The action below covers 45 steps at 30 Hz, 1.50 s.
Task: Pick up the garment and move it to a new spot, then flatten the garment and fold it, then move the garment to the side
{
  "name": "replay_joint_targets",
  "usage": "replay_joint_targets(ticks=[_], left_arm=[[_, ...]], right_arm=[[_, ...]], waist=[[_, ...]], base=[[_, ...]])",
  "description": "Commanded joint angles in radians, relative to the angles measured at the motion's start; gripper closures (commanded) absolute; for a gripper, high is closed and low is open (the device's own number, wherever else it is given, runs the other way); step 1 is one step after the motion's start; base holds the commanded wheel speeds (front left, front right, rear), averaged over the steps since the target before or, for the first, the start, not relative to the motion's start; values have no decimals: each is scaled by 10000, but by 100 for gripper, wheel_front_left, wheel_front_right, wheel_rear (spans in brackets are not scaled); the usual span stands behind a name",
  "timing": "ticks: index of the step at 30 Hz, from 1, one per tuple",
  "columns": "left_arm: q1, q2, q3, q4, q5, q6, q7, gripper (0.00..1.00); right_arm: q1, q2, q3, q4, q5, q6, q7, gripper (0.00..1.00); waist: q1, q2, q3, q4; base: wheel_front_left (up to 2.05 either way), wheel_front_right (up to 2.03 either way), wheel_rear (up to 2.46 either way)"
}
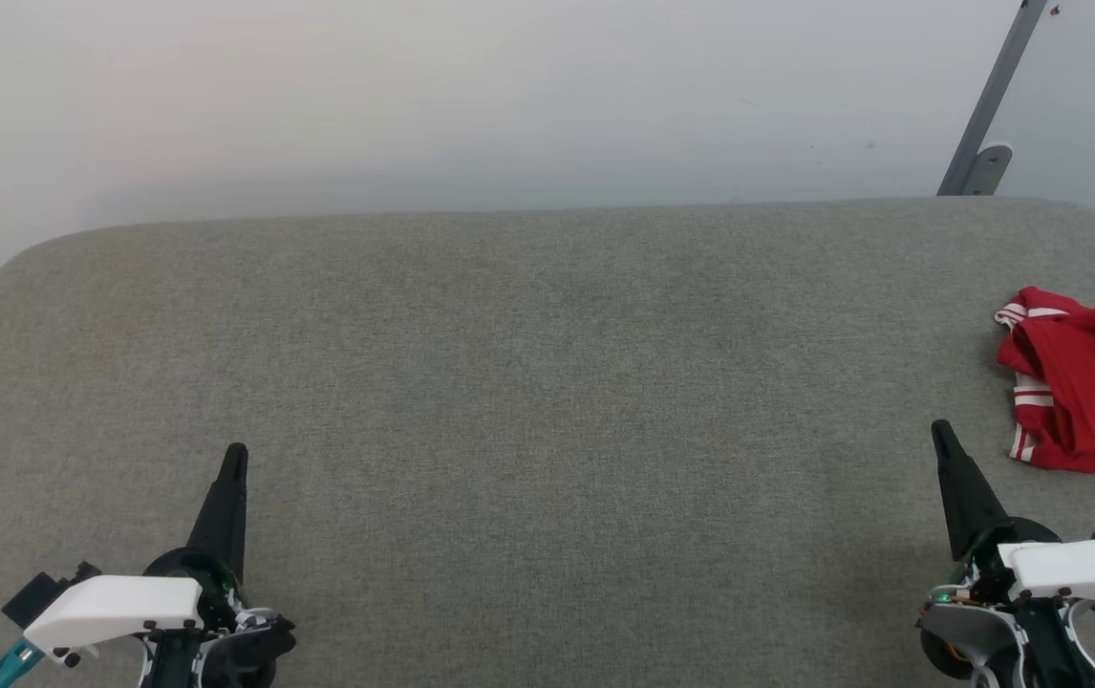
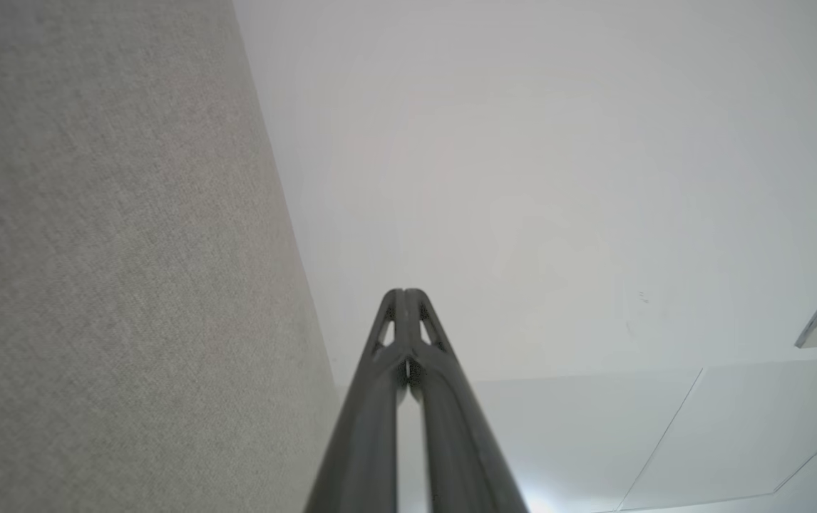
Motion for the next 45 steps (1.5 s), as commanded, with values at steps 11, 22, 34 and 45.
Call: replay_joint_targets(ticks=[11,22,34,45], left_arm=[[-204,-43,68,64,-465,-31,146,100],[-206,-50,79,62,-448,-32,156,100],[-207,-55,89,62,-432,-30,171,100],[-209,-62,97,62,-420,-32,181,100]], right_arm=[[-136,27,-46,32,467,0,142,100],[-136,26,-42,30,468,0,141,100],[-135,26,-43,30,469,2,139,100],[-135,26,-41,31,470,0,139,100]], waist=[[0,-1,16,-8],[0,-1,16,-8],[0,-1,16,-8],[0,-1,16,-8]], base=[[0,0,0],[0,0,0],[0,0,0],[0,0,0]])
